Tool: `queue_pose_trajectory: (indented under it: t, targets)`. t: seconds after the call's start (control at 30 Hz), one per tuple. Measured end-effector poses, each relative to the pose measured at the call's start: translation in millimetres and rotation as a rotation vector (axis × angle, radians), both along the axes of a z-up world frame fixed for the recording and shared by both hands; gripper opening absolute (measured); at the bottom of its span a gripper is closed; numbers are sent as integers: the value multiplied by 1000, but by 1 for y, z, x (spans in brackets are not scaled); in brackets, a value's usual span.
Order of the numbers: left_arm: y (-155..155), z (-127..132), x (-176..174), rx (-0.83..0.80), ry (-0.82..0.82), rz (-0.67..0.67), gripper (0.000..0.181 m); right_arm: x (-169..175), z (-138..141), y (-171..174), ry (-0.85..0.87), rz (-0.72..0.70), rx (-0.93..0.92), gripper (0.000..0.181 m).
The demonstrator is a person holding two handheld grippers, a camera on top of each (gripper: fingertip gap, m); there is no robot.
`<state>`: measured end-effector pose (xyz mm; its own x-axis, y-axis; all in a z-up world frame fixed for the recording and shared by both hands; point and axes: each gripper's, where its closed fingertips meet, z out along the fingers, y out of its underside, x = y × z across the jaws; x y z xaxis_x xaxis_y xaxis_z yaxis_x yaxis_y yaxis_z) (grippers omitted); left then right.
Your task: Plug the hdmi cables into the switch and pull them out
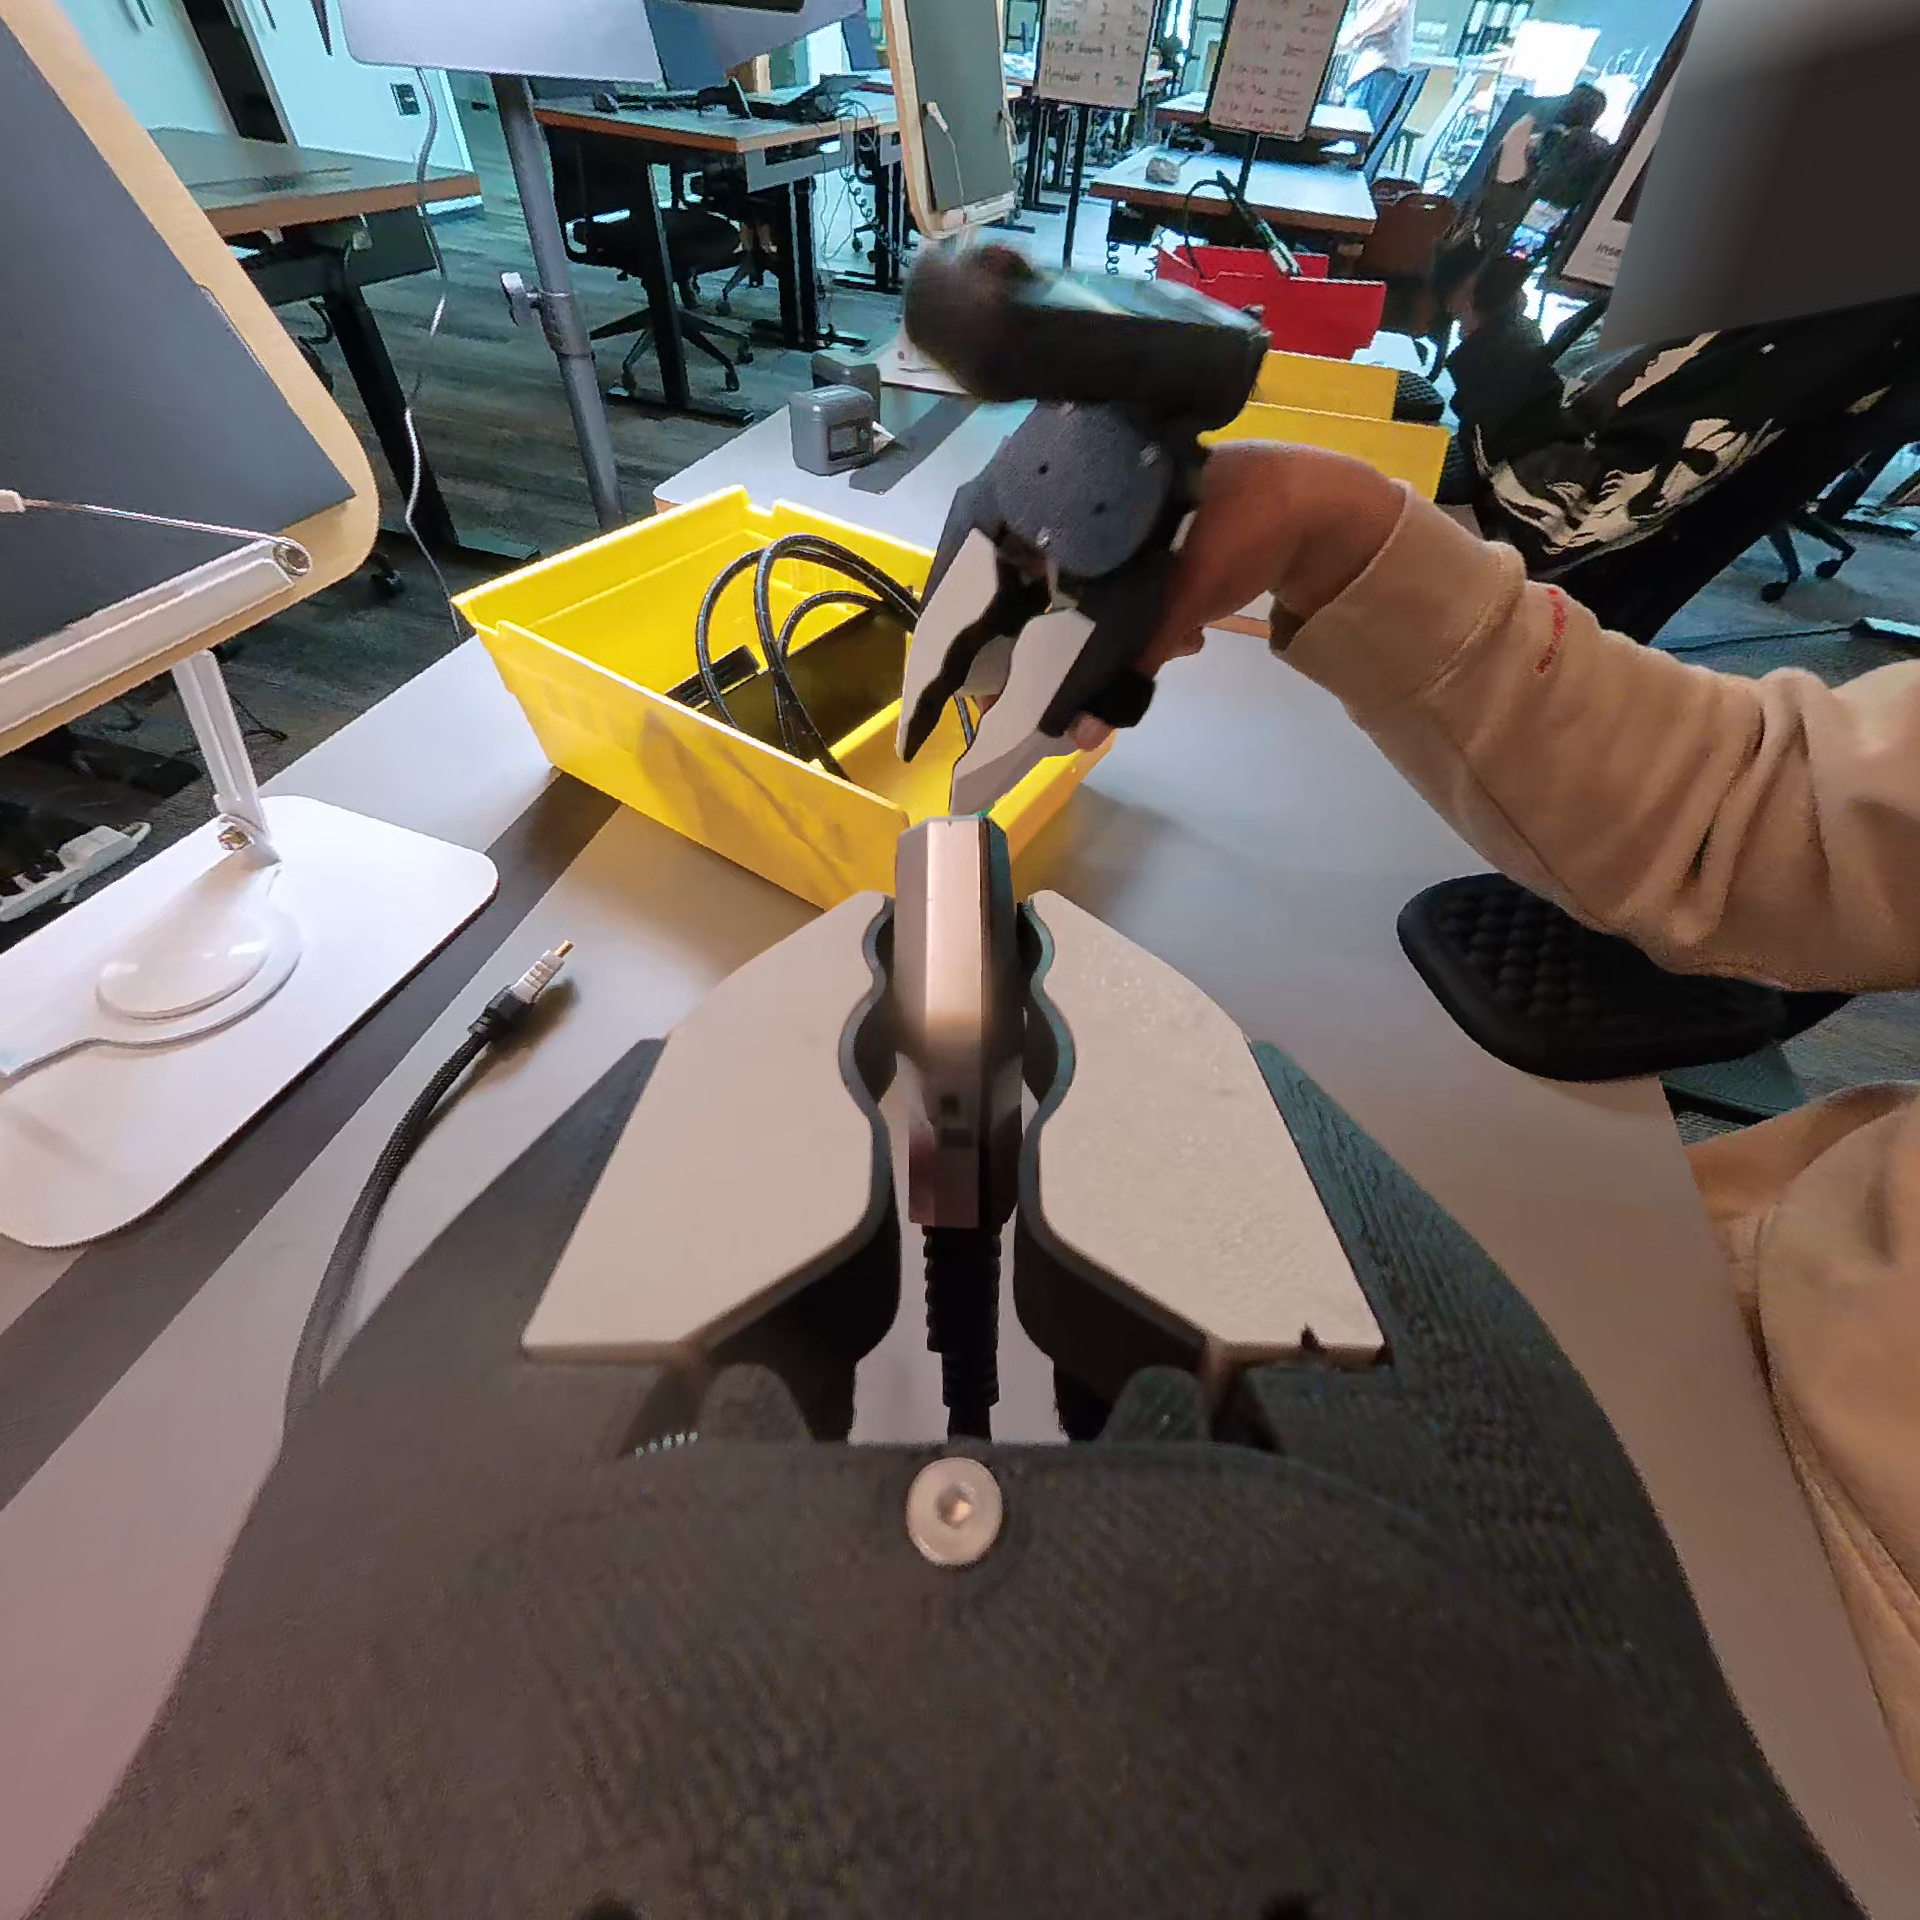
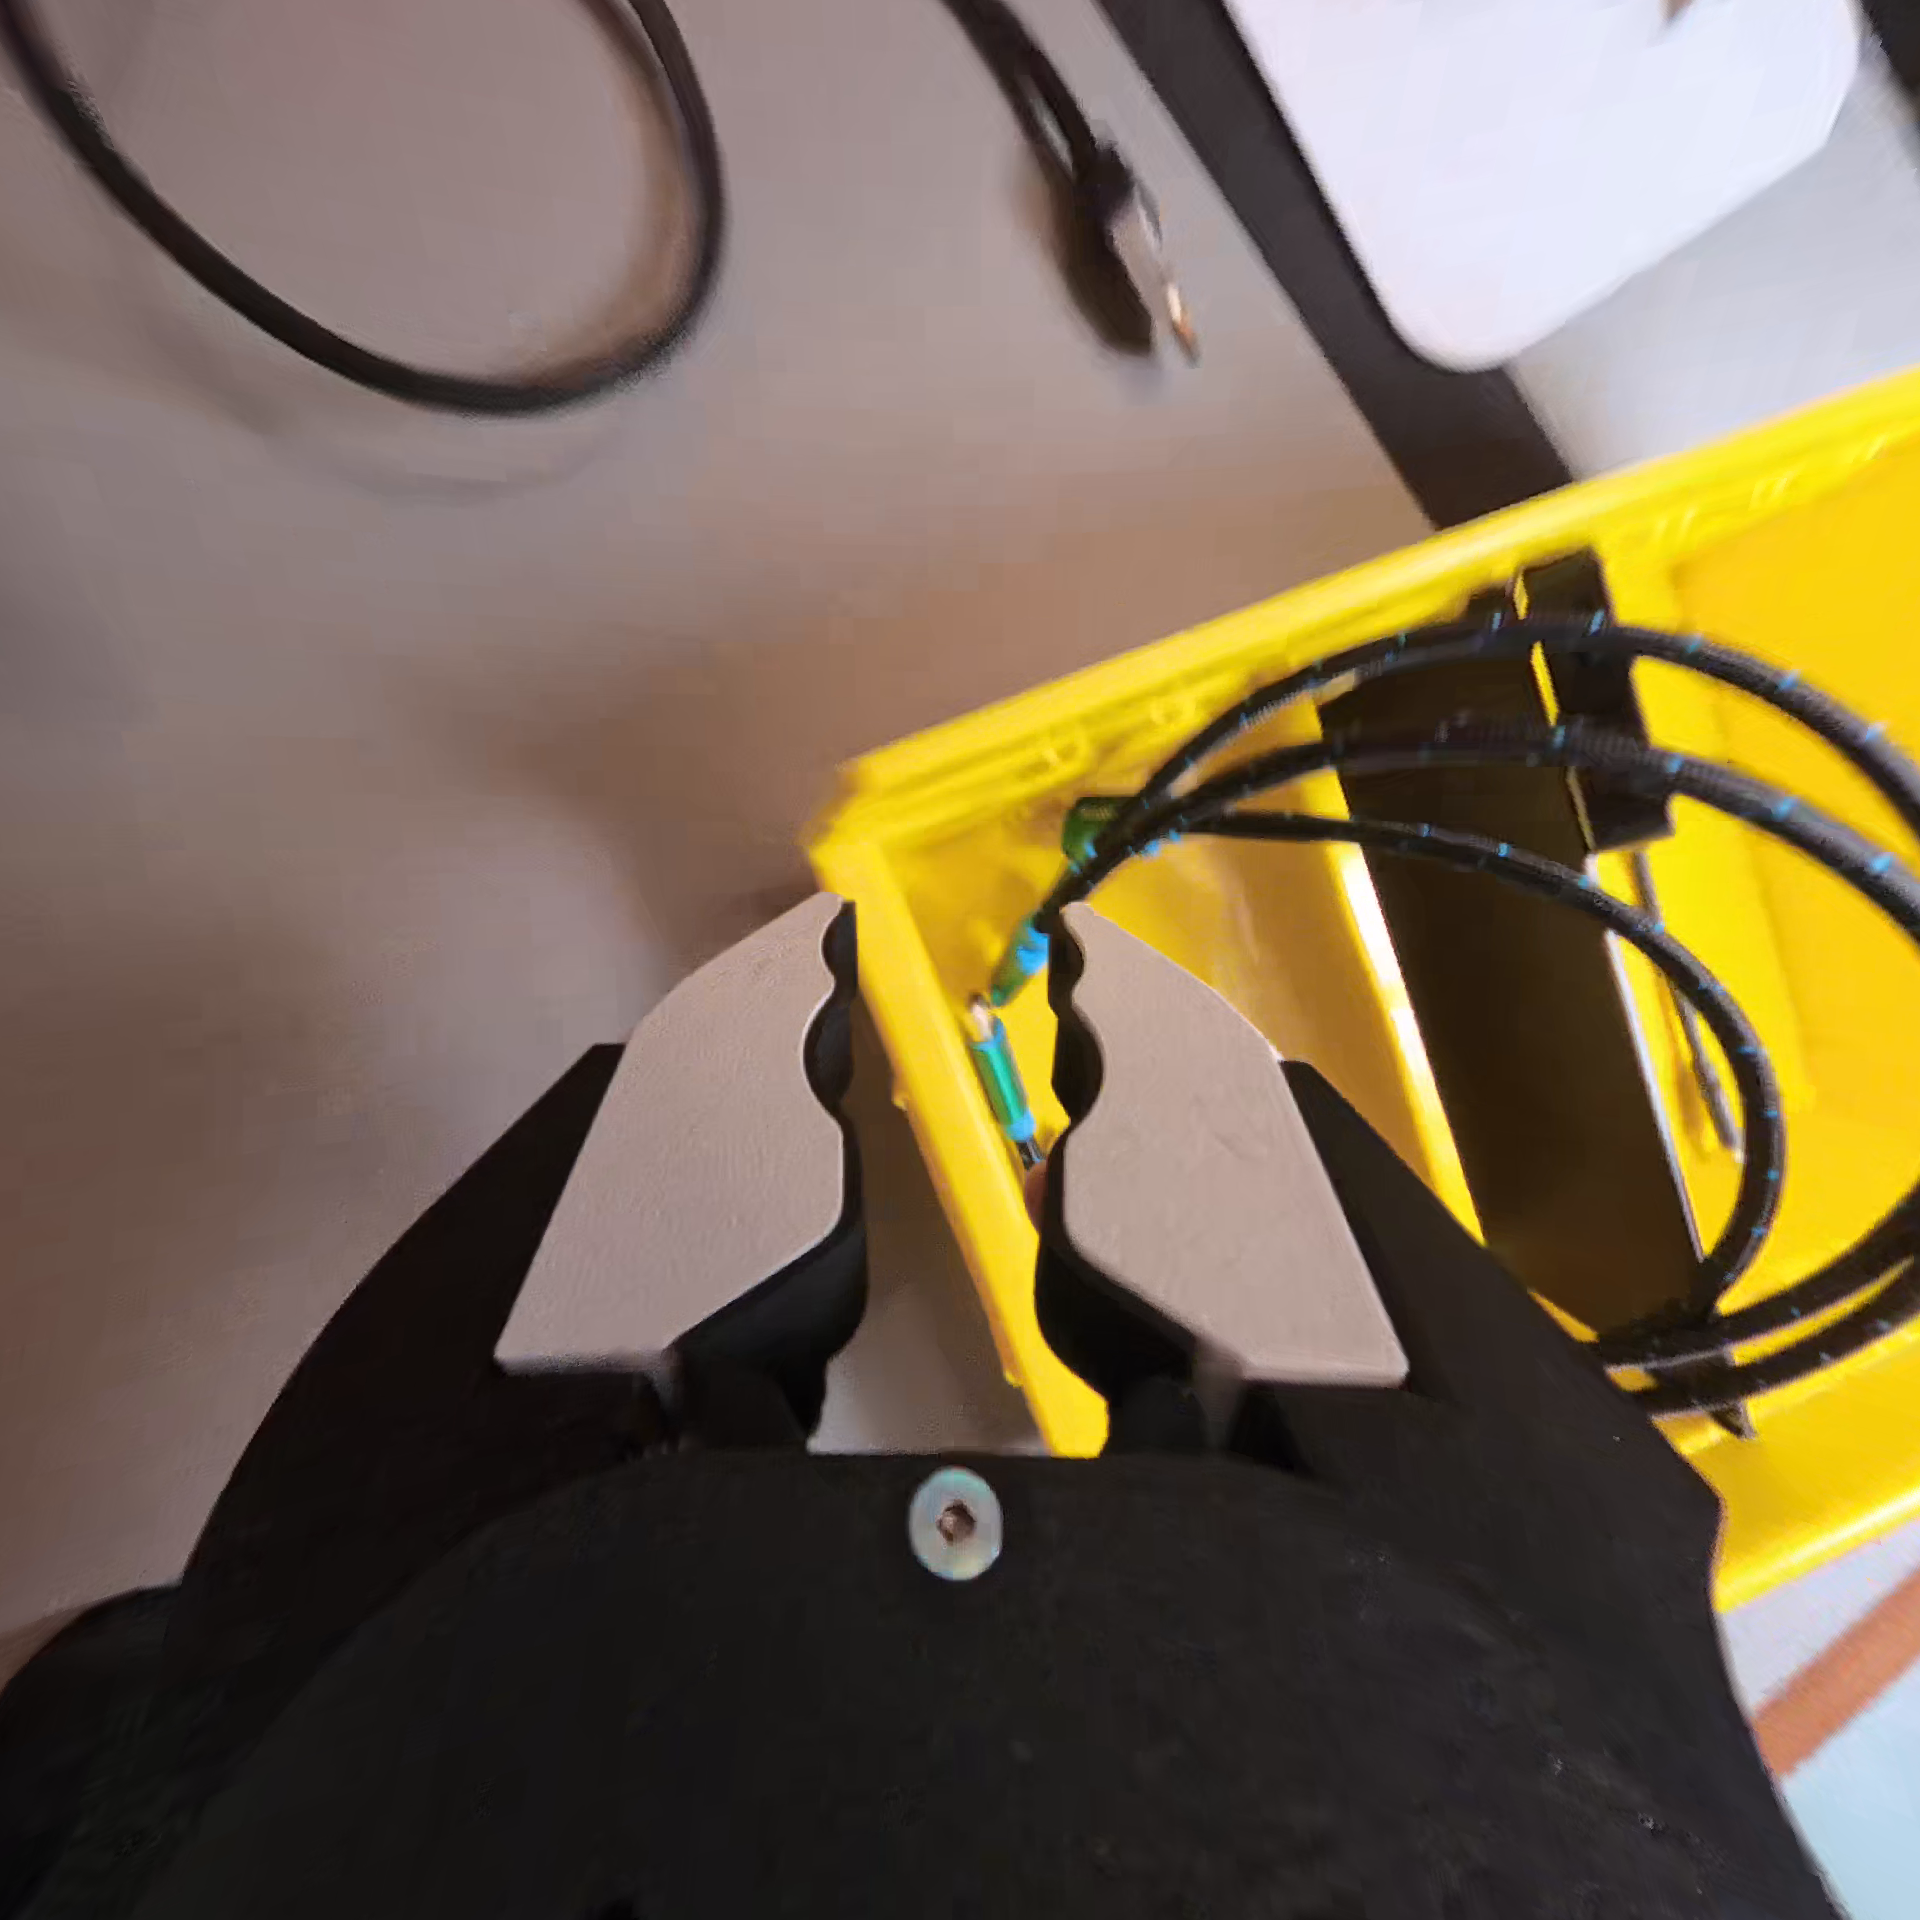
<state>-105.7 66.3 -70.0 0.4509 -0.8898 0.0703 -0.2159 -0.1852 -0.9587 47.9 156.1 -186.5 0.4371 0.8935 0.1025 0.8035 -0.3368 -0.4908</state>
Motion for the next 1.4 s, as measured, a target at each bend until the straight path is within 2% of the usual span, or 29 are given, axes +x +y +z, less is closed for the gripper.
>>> queue_pose_trajectory:
  t: [0.03, 0.13, 0.23, 0.4, 0.47, 0.53, 0.63, 0.73, 0.83, 0.9, 1.03, 1.13, 1.27, 1.4]
  targets:
    - [0, -1, 2, -4, -4, -6, 21, -10, 14, -8, 74, 35, 22, 35]
    - [-4, -1, 9, -8, -13, -38, 21, -49, 58, -45, 363, 216, 59, 34]
    - [-15, 5, 22, -10, -43, -101, 21, -77, 81, -88, 539, 402, 15, 36]
    - [-34, 11, 46, 14, -32, -185, 21, -111, 81, -122, 585, 546, 17, 43]
    - [-38, 12, 52, 37, -13, -199, 21, -120, 80, -130, 577, 582, 41, 25]
    - [-41, 18, 48, 61, -26, -200, 25, -118, 82, -134, 561, 612, 71, 23]
    - [-40, 34, 28, 35, -134, -186, 37, -101, 87, -138, 532, 660, 84, 21]
    - [-22, 37, -3, 33, -179, -66, 34, -85, 97, -138, 552, 668, 107, 21]
    - [-2, 16, -25, -12, -96, 52, 37, -73, 113, -140, 606, 681, 134, 21]
    - [6, 6, -31, -17, -56, 92, 37, -66, 127, -140, 648, 674, 176, 21]
    - [12, 9, -32, -7, -86, 123, 33, -55, 161, -133, 744, 625, 288, 21]
    - [14, 13, -34, 13, -97, 145, 32, -48, 190, -115, 806, 537, 404, 21]
    - [12, 18, -34, 27, -105, 148, 32, -38, 222, -84, 770, 425, 540, 21]
    - [10, 19, -32, 41, -93, 150, 31, -24, 239, -39, 709, 302, 552, 21]
